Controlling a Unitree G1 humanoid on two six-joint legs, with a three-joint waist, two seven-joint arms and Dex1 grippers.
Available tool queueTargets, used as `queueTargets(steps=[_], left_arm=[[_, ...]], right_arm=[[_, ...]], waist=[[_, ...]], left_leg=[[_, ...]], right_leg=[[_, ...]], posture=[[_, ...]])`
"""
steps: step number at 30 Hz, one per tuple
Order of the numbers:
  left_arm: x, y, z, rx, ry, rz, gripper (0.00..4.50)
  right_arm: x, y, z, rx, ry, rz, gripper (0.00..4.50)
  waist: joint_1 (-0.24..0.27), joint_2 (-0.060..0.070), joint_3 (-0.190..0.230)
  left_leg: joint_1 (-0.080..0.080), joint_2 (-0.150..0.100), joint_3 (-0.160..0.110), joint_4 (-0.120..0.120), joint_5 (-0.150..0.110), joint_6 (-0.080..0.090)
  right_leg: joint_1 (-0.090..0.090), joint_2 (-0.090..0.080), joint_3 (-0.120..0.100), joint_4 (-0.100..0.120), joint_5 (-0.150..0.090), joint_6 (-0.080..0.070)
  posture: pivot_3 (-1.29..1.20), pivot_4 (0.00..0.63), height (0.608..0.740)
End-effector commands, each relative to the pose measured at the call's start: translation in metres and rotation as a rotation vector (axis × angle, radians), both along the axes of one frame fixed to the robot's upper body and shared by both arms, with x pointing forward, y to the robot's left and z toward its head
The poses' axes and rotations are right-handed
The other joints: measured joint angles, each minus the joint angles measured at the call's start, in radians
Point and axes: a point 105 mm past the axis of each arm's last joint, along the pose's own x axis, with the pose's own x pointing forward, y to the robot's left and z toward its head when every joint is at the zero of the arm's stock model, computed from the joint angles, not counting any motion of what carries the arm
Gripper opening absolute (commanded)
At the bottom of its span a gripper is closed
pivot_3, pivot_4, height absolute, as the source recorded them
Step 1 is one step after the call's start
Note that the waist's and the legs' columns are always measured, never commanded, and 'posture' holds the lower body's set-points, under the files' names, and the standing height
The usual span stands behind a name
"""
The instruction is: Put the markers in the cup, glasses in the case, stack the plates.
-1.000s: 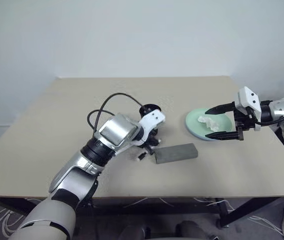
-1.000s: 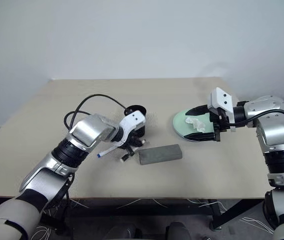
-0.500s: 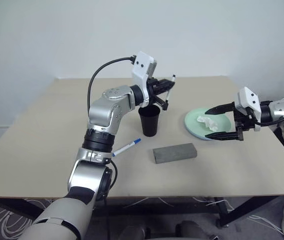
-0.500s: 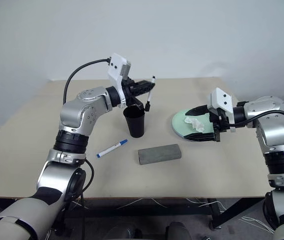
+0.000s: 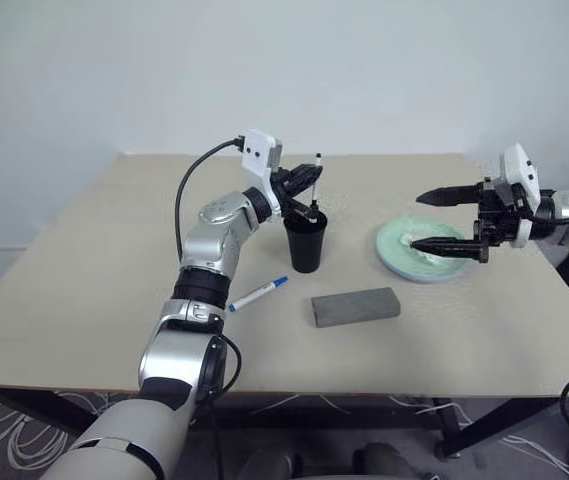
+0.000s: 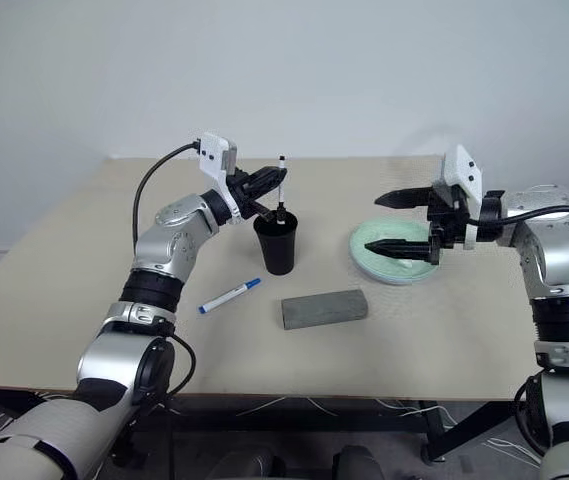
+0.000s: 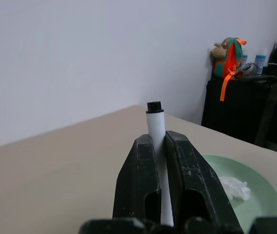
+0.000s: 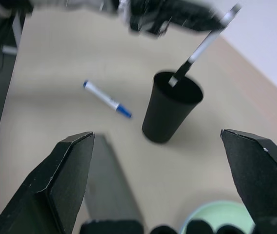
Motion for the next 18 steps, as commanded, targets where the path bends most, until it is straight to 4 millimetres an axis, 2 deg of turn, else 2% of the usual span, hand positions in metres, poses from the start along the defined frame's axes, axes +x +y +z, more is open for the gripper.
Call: queueTargets(steps=[1, 18], left_arm=[[0.002, 0.003, 0.009, -0.058, -0.040, 0.005, 0.02], [0.007, 0.005, -0.022, -0.015, -0.041, 0.041, 0.02]], right_arm=[[-0.001, 0.001, 0.025, 0.063, -0.073, -0.004, 4.50], [-0.002, -0.002, 0.026, 0.123, -0.038, -0.041, 4.50]], waist=[[0.002, 0.000, 0.000], [0.002, 0.000, 0.000]], left_leg=[[0.000, 0.000, 0.000, 0.000, 0.000, 0.000], [0.000, 0.000, 0.000, 0.001, 0.000, 0.000]], right_leg=[[0.000, 0.000, 0.000, 0.000, 0.000, 0.000], [0.000, 0.000, 0.000, 0.000, 0.000, 0.001]], posture=[[0.00, 0.000, 0.732], [0.00, 0.000, 0.732]])
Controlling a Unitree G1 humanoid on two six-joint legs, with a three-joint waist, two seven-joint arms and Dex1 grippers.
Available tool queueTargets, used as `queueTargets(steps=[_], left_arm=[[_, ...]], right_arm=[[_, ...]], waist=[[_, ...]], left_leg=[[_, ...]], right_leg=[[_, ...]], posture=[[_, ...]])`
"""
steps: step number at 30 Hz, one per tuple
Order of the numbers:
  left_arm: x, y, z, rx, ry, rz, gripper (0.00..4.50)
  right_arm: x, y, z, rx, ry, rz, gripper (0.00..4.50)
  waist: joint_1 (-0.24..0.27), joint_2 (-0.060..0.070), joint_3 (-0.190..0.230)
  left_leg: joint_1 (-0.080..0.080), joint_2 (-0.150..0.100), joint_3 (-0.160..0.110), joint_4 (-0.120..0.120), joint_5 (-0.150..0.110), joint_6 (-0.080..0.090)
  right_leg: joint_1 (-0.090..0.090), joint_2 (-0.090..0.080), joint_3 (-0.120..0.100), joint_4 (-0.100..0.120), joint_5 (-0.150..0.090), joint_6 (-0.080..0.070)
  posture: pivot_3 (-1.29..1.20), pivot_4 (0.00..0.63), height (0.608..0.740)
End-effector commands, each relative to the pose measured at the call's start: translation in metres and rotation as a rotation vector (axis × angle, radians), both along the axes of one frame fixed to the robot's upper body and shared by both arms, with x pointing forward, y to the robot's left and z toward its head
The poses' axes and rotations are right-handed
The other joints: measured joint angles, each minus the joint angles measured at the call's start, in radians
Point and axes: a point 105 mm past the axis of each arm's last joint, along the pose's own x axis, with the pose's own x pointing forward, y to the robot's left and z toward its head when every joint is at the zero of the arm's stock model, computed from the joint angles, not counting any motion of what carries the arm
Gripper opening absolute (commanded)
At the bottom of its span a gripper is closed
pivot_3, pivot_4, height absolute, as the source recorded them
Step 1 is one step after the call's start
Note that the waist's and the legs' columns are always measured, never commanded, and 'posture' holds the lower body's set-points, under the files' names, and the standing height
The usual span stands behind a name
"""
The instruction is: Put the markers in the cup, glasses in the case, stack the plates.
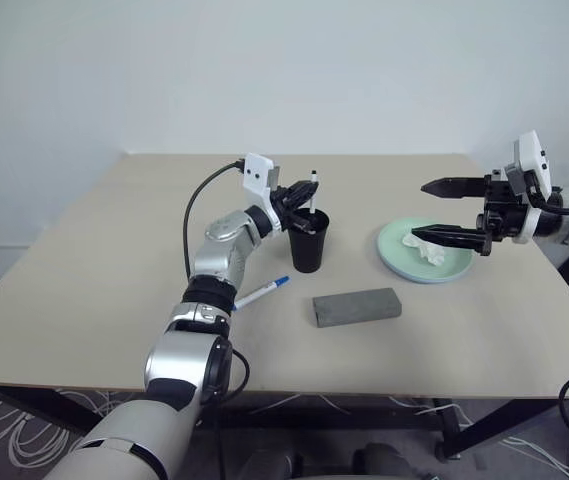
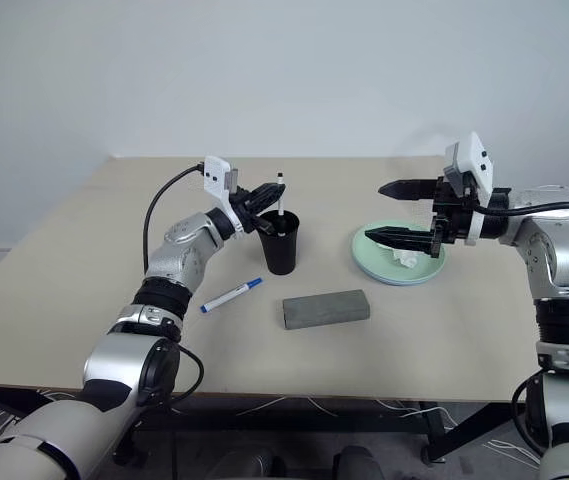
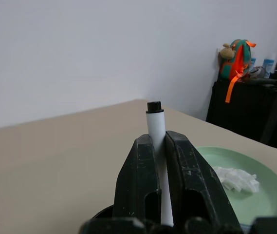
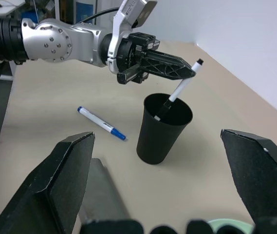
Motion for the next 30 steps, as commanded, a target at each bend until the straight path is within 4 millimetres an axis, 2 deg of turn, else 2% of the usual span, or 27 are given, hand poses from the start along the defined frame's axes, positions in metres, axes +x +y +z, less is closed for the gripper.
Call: queueTargets(steps=[1, 11, 14, 17, 20, 24, 25, 30], left_arm=[[0.002, 0.001, 0.008, 0.012, -0.061, 0.017, 0.02], [0.004, 0.005, -0.001, 0.017, -0.063, 0.055, 0.02], [0.004, 0.005, -0.004, 0.019, -0.055, 0.058, 0.82], [0.004, 0.004, -0.006, 0.023, -0.053, 0.056, 1.81], [0.003, 0.003, -0.007, 0.023, -0.051, 0.053, 3.00], [0.003, 0.003, -0.004, 0.028, -0.053, 0.044, 4.33], [0.003, 0.004, -0.001, 0.025, -0.054, 0.035, 4.47], [-0.003, 0.014, 0.028, 0.024, -0.019, -0.083, 4.47]], right_arm=[[-0.001, -0.002, 0.017, 0.044, -0.043, -0.007, 4.50], [0.001, -0.003, 0.014, 0.045, -0.037, -0.015, 4.50], [0.001, -0.003, 0.014, 0.042, -0.039, -0.014, 4.50], [0.001, -0.003, 0.014, 0.040, -0.040, -0.012, 4.50], [0.001, -0.003, 0.014, 0.036, -0.041, -0.011, 4.50], [0.001, -0.003, 0.014, 0.034, -0.042, -0.009, 4.50], [0.001, -0.002, 0.014, 0.033, -0.043, -0.010, 4.50], [0.001, -0.002, 0.013, 0.031, -0.042, -0.012, 4.50]], waist=[[0.000, 0.000, 0.000], [0.000, 0.000, 0.000], [0.000, 0.000, 0.000], [0.000, 0.000, 0.000], [0.000, 0.000, 0.000], [0.000, 0.000, 0.000], [0.000, 0.000, 0.000], [-0.004, 0.000, 0.000]], left_leg=[[0.000, 0.000, 0.000, 0.000, 0.000, 0.000], [0.000, 0.000, 0.000, 0.000, 0.000, 0.000], [0.000, 0.000, 0.000, 0.000, 0.000, 0.000], [0.000, 0.000, 0.000, 0.000, 0.000, 0.000], [0.000, 0.000, 0.000, 0.000, 0.000, 0.000], [0.000, 0.000, 0.000, 0.000, 0.000, 0.000], [0.000, 0.000, 0.000, 0.000, 0.000, 0.000], [-0.001, -0.001, 0.000, 0.000, 0.000, 0.000]], right_leg=[[0.000, 0.000, 0.000, 0.000, 0.000, 0.000], [0.000, 0.000, 0.000, 0.000, 0.000, 0.000], [0.000, 0.000, 0.000, 0.000, 0.000, 0.000], [0.000, 0.000, 0.000, 0.000, 0.000, 0.000], [0.000, 0.000, 0.000, 0.000, 0.000, 0.000], [0.000, 0.000, 0.000, 0.000, 0.000, 0.000], [0.000, 0.000, 0.000, 0.000, 0.000, 0.000], [-0.001, 0.001, 0.000, 0.000, 0.000, 0.000]], posture=[[0.00, 0.000, 0.732], [0.00, 0.000, 0.732], [0.00, 0.000, 0.732], [0.00, 0.000, 0.732], [0.00, 0.000, 0.732], [0.00, 0.000, 0.732], [0.00, 0.000, 0.732], [0.00, 0.000, 0.732]])
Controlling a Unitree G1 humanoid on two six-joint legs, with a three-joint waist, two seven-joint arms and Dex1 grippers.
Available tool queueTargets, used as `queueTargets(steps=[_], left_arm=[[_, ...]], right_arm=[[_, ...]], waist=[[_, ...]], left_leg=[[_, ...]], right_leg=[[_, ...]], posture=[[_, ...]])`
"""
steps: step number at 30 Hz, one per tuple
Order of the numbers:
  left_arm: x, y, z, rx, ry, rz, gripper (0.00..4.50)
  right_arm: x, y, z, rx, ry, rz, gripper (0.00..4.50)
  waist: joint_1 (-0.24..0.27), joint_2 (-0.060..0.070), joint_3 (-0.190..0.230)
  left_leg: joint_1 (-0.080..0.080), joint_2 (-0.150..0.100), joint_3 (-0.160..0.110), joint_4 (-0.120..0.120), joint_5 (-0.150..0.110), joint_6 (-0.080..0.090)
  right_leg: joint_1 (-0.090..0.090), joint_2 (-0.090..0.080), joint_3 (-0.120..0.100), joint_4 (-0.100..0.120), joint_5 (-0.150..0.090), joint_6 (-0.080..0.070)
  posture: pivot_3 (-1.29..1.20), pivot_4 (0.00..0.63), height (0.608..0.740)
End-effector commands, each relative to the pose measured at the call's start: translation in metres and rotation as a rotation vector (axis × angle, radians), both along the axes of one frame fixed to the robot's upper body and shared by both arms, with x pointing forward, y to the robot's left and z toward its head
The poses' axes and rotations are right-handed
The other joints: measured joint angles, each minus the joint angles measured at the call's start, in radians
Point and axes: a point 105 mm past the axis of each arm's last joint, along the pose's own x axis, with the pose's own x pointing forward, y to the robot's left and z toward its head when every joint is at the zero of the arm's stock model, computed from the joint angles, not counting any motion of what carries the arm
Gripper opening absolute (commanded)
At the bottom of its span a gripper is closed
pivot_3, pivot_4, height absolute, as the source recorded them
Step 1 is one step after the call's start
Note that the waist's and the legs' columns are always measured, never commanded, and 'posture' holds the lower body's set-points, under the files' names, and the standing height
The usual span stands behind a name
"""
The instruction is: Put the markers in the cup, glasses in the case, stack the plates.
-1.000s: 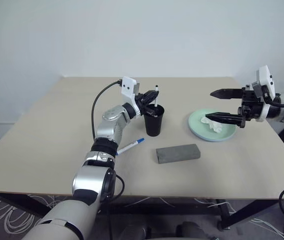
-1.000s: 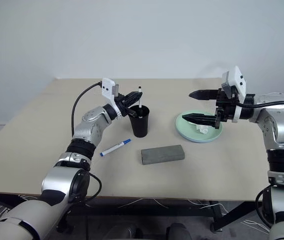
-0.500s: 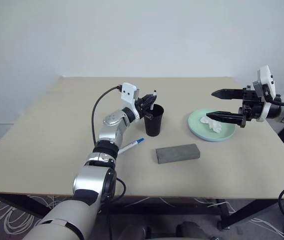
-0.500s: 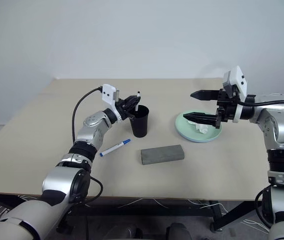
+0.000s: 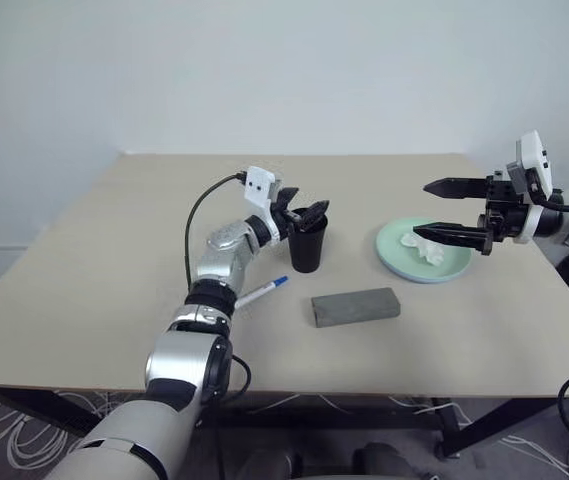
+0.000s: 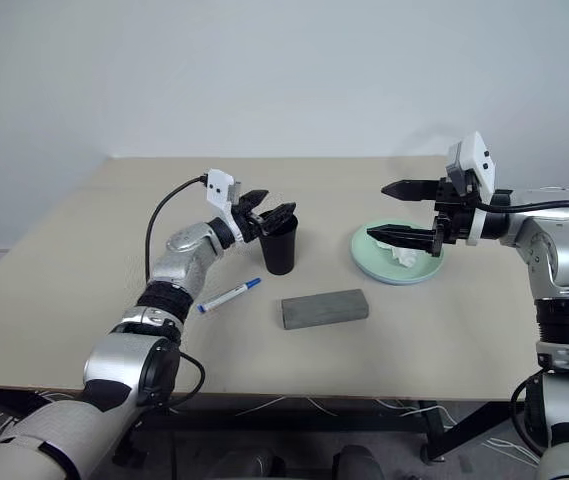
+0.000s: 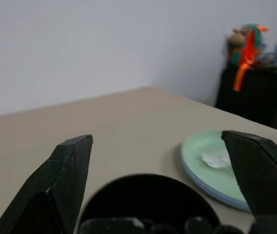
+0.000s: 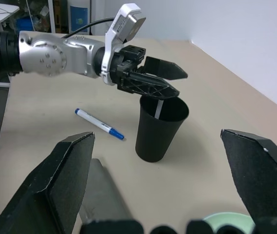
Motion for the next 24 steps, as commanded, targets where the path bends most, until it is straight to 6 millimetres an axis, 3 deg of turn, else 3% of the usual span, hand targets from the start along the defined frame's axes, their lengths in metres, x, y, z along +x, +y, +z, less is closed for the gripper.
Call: queueTargets(steps=[1, 5, 8, 12, 15, 24], left_arm=[[-0.006, 0.010, 0.050, -0.017, -0.068, -0.094, 4.47], [-0.023, 0.025, 0.075, 0.007, -0.078, -0.191, 4.47], [-0.036, 0.035, 0.073, 0.118, -0.081, -0.241, 4.47], [-0.043, 0.051, 0.030, 0.362, 0.037, -0.233, 4.47], [-0.049, 0.054, 0.017, 0.369, 0.092, -0.254, 4.47], [-0.047, 0.071, -0.045, 0.657, 0.350, -0.162, 4.47]], right_arm=[[-0.001, 0.001, 0.014, 0.015, -0.059, 0.007, 4.50], [0.000, 0.001, 0.013, 0.015, -0.059, 0.005, 4.50], [0.001, 0.001, 0.013, 0.016, -0.059, 0.005, 4.50], [0.001, 0.002, 0.013, 0.019, -0.060, 0.006, 4.50], [0.001, 0.003, 0.012, 0.019, -0.061, 0.007, 4.50], [0.001, 0.003, 0.011, 0.018, -0.057, 0.006, 4.50]], waist=[[-0.004, 0.000, 0.000], [-0.005, 0.000, 0.000], [-0.006, 0.001, 0.000], [-0.006, 0.001, -0.001], [-0.004, 0.001, -0.001], [-0.003, 0.000, 0.000]], left_leg=[[0.000, 0.000, 0.000, 0.000, 0.000, 0.000], [0.000, 0.002, -0.001, -0.001, 0.000, 0.000], [0.000, 0.002, -0.001, 0.000, 0.000, 0.000], [0.003, 0.002, 0.000, -0.002, 0.000, 0.000], [0.002, 0.002, -0.001, -0.001, 0.000, 0.000], [0.002, 0.002, -0.001, -0.003, 0.000, 0.000]], right_leg=[[0.000, 0.000, 0.000, 0.000, 0.000, 0.000], [0.000, 0.000, 0.000, 0.000, 0.000, 0.000], [0.000, 0.000, 0.000, 0.000, 0.000, 0.000], [0.001, 0.000, 0.000, 0.000, 0.000, 0.000], [0.001, 0.000, 0.000, 0.001, 0.000, 0.000], [0.000, 0.000, 0.000, 0.000, 0.000, 0.000]], posture=[[0.00, 0.000, 0.732], [0.00, 0.000, 0.732], [0.00, 0.000, 0.732], [0.00, 0.000, 0.732], [0.00, 0.000, 0.732], [0.00, 0.000, 0.732]])
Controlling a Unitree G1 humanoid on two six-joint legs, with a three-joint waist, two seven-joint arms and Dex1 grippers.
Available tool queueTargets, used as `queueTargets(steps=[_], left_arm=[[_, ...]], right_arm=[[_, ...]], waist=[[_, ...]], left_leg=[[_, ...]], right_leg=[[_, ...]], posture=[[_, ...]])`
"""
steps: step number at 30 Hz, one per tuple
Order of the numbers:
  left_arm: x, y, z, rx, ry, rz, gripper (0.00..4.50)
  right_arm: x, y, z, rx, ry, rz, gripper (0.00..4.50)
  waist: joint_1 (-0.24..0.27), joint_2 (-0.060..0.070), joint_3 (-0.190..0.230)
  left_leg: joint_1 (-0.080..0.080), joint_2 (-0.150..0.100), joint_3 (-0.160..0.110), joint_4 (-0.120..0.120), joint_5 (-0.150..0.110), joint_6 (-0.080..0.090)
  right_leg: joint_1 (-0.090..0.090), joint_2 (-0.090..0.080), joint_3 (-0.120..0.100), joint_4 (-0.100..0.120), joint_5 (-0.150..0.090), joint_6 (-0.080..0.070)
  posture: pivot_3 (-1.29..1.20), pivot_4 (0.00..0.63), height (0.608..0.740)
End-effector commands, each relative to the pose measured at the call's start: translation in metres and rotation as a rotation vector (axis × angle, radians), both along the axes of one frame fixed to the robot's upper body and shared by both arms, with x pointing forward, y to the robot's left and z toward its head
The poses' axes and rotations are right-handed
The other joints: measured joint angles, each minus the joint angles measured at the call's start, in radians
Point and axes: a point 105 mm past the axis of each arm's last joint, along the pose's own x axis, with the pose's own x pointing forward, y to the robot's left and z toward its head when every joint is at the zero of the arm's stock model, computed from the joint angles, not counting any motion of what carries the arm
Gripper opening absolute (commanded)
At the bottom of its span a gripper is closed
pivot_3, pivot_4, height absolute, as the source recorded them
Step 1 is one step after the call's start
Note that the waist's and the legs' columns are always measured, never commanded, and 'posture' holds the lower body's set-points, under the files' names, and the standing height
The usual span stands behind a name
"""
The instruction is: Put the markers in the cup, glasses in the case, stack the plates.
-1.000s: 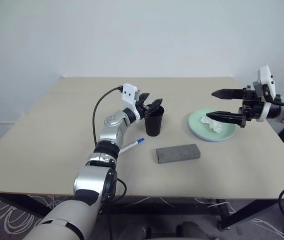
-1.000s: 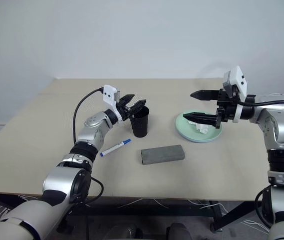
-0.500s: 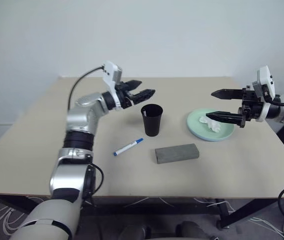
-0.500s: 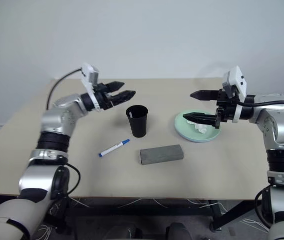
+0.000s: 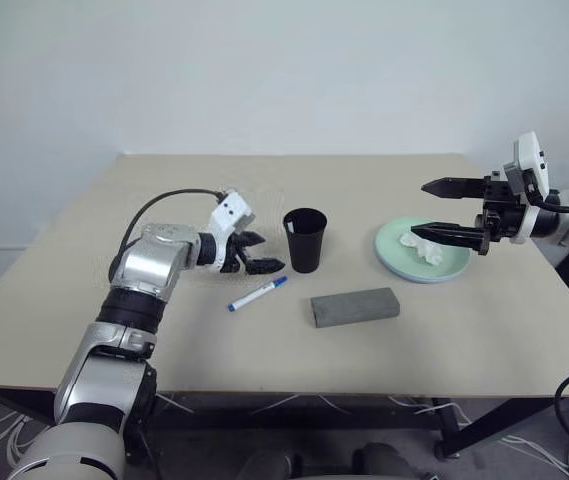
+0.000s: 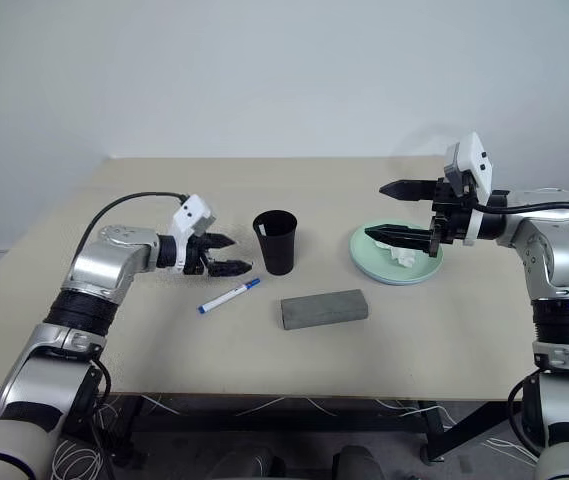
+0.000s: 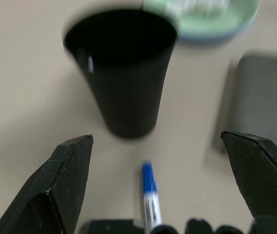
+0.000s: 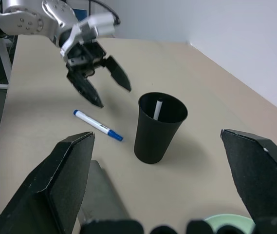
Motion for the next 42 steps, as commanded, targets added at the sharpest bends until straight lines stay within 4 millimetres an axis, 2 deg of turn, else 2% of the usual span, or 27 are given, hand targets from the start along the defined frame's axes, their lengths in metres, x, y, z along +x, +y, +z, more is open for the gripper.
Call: queueTargets(steps=[1, 9, 14, 20, 32, 42], left_arm=[[0.010, 0.007, -0.004, 0.130, 0.032, 0.056, 4.47], [0.011, 0.006, -0.023, 0.308, 0.120, -0.002, 4.47], [0.012, -0.002, -0.031, 0.360, 0.142, -0.051, 4.47], [0.013, -0.001, -0.035, 0.411, 0.147, -0.092, 4.47], [0.015, -0.007, -0.043, 0.451, 0.150, -0.127, 4.47], [0.021, -0.015, -0.041, 0.451, 0.128, -0.112, 4.47]], right_arm=[[0.000, 0.001, 0.012, 0.008, -0.049, 0.004, 4.50], [0.000, 0.004, 0.012, 0.006, -0.051, 0.008, 4.50], [-0.002, 0.005, 0.012, 0.007, -0.054, 0.008, 4.50], [-0.004, 0.003, 0.013, 0.004, -0.061, -0.001, 4.50], [-0.006, 0.004, 0.014, 0.001, -0.066, -0.002, 4.50], [-0.005, 0.007, 0.014, 0.001, -0.065, 0.006, 4.50]], waist=[[0.001, 0.000, 0.000], [0.000, 0.000, 0.000], [0.000, -0.001, 0.000], [0.000, -0.001, 0.000], [0.002, -0.001, 0.000], [0.006, -0.001, 0.000]], left_leg=[[0.000, 0.000, 0.000, 0.000, 0.000, 0.000], [0.000, 0.000, 0.000, 0.000, 0.000, 0.000], [-0.001, 0.000, 0.000, 0.000, 0.000, 0.000], [-0.001, 0.000, 0.000, 0.000, 0.000, 0.000], [-0.001, 0.000, 0.000, 0.001, 0.000, 0.000], [-0.001, 0.000, 0.000, 0.004, 0.000, 0.000]], right_leg=[[0.000, 0.000, 0.000, 0.000, 0.000, 0.000], [0.000, 0.000, 0.000, 0.000, 0.000, 0.000], [-0.001, 0.000, 0.000, 0.000, 0.000, 0.000], [-0.001, 0.000, 0.000, 0.000, 0.000, 0.000], [0.000, 0.000, 0.000, 0.000, 0.000, 0.000], [0.001, 0.000, -0.002, 0.000, 0.000, 0.001]], posture=[[0.00, 0.000, 0.732], [0.00, 0.000, 0.732], [0.00, 0.000, 0.732], [0.00, 0.000, 0.732], [0.00, 0.000, 0.732], [0.00, 0.000, 0.732]])
